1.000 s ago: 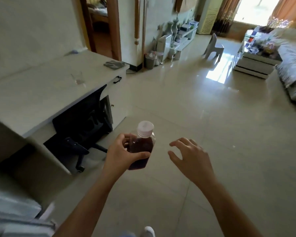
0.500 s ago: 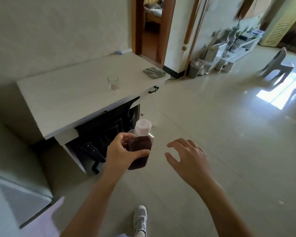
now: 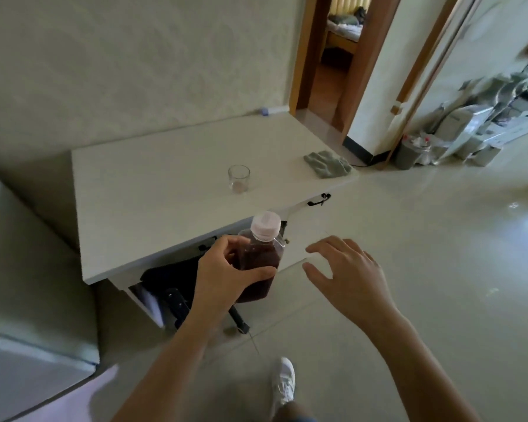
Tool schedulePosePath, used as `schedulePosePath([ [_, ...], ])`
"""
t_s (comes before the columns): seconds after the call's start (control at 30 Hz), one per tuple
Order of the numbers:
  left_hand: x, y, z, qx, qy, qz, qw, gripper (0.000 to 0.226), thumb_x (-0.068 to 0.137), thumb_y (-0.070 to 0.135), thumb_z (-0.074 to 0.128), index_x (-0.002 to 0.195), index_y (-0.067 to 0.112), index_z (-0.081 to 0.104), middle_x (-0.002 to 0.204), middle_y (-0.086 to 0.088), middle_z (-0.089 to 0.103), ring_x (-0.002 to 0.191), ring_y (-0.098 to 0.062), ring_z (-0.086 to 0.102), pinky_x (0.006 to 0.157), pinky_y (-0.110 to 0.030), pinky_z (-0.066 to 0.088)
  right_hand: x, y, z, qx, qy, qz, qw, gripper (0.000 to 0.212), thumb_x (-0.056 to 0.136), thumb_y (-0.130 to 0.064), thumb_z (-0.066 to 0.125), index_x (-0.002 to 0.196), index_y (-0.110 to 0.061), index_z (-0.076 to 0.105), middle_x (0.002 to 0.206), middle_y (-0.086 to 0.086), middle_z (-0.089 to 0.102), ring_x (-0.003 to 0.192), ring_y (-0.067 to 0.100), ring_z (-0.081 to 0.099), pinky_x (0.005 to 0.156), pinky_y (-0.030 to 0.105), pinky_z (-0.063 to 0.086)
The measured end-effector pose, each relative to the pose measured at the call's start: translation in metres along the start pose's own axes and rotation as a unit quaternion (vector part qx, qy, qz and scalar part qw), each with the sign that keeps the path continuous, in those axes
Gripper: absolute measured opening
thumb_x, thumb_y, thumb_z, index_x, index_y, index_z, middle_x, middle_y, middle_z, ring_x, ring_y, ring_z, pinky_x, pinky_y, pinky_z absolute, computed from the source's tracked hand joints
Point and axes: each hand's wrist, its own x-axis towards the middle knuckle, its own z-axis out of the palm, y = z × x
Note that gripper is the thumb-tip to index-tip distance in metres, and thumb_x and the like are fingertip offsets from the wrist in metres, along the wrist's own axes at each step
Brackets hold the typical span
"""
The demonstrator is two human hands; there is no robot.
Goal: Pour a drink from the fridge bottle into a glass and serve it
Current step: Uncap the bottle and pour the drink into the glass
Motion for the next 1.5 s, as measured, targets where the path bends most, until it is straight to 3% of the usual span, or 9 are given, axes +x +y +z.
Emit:
schedulePosePath([
  [0.17, 0.065, 0.007, 0.012, 0.009, 0.083, -0.002, 0.997, 0.056, 0.05, 0.036, 0.091, 0.092, 0.032, 0.053, 0.093, 0.017, 0.064, 0.088, -0.001, 0.063, 0.078, -0.022, 0.054, 0.097, 0.01, 0.009, 0.029, -0.007, -0.073, 0.997, 0.028, 0.089, -0.042, 0.052, 0.113, -0.029, 0.06, 0.115, -0.014, 0.06, 0.106, 0.009, 0.053, 0.083, 0.026, 0.04],
  [0.3, 0.118, 0.011, 0.019, 0.044, 0.134, -0.011, 0.99, 0.058, 0.049, 0.037, 0.091, 0.095, 0.026, 0.056, 0.095, 0.014, 0.066, 0.089, -0.003, 0.064, 0.077, -0.022, 0.055, 0.169, 0.016, 0.012, 0.045, -0.008, -0.134, 0.99, 0.028, 0.089, -0.04, 0.054, 0.113, -0.028, 0.06, 0.115, -0.014, 0.06, 0.103, 0.008, 0.053, 0.078, 0.021, 0.035],
  [0.43, 0.157, 0.012, 0.023, 0.073, 0.175, -0.017, 0.982, 0.06, 0.048, 0.041, 0.091, 0.096, 0.025, 0.059, 0.094, 0.015, 0.068, 0.086, -0.002, 0.065, 0.075, -0.018, 0.053, 0.232, 0.009, 0.013, 0.062, 0.003, -0.2, 0.978, 0.03, 0.087, -0.041, 0.057, 0.112, -0.025, 0.06, 0.111, -0.011, 0.063, 0.097, 0.012, 0.059, 0.073, 0.024, 0.04],
  [0.57, 0.189, 0.007, 0.02, 0.082, 0.203, -0.037, 0.975, 0.062, 0.046, 0.044, 0.091, 0.096, 0.025, 0.06, 0.092, 0.015, 0.068, 0.085, 0.0, 0.064, 0.076, -0.021, 0.054, 0.279, -0.007, 0.016, 0.075, -0.039, -0.217, 0.972, 0.046, 0.08, -0.062, 0.055, 0.117, -0.035, 0.052, 0.105, -0.019, 0.06, 0.077, 0.003, 0.054, 0.062, 0.023, 0.039],
  [0.73, 0.232, -0.003, 0.01, 0.116, 0.214, -0.068, 0.967, 0.063, 0.045, 0.052, 0.087, 0.095, 0.03, 0.057, 0.091, 0.019, 0.066, 0.085, 0.002, 0.063, 0.075, -0.016, 0.051, 0.334, -0.04, 0.034, 0.068, -0.081, -0.188, 0.977, 0.058, 0.074, -0.079, 0.037, 0.107, -0.033, 0.048, 0.086, -0.013, 0.063, 0.075, 0.013, 0.06, 0.063, 0.028, 0.041],
  [0.93, 0.288, -0.018, -0.011, 0.132, 0.213, -0.091, 0.964, 0.063, 0.046, 0.054, 0.086, 0.097, 0.033, 0.055, 0.091, 0.02, 0.067, 0.084, -0.002, 0.063, 0.076, -0.027, 0.053, 0.4, -0.078, 0.067, 0.06, -0.077, -0.114, 0.989, 0.047, 0.081, -0.069, 0.039, 0.09, -0.023, 0.047, 0.07, -0.004, 0.06, 0.064, 0.02, 0.056, 0.061, 0.03, 0.039],
  [1.07, 0.317, -0.031, -0.027, 0.139, 0.209, -0.087, 0.964, 0.061, 0.046, 0.062, 0.081, 0.093, 0.036, 0.052, 0.087, 0.021, 0.066, 0.081, 0.0, 0.062, 0.072, -0.029, 0.054, 0.431, -0.095, 0.089, 0.058, -0.056, -0.118, 0.99, 0.035, 0.083, -0.056, 0.044, 0.083, -0.021, 0.047, 0.063, -0.004, 0.056, 0.058, 0.019, 0.055, 0.056, 0.028, 0.036],
  [1.3, 0.338, -0.06, -0.058, 0.138, 0.133, -0.066, 0.979, 0.057, 0.047, 0.059, 0.083, 0.082, 0.034, 0.045, 0.081, 0.021, 0.064, 0.077, 0.002, 0.062, 0.072, -0.029, 0.056, 0.453, -0.112, 0.12, 0.077, 0.004, -0.256, 0.963, 0.032, 0.075, -0.052, 0.042, 0.066, -0.022, 0.035, 0.038, -0.012, 0.02, 0.03, 0.008, 0.023, 0.041, 0.014, 0.016],
  [1.5, 0.339, -0.064, -0.063, 0.127, 0.146, -0.062, 0.979, 0.057, 0.046, 0.06, 0.08, 0.082, 0.026, 0.05, 0.078, 0.017, 0.065, 0.072, -0.003, 0.063, 0.068, -0.028, 0.055, 0.468, -0.114, 0.126, 0.095, 0.0, -0.353, 0.931, 0.034, 0.075, -0.051, 0.044, 0.063, -0.019, 0.04, 0.041, -0.013, 0.018, 0.032, 0.008, 0.017, 0.041, 0.013, 0.013],
])
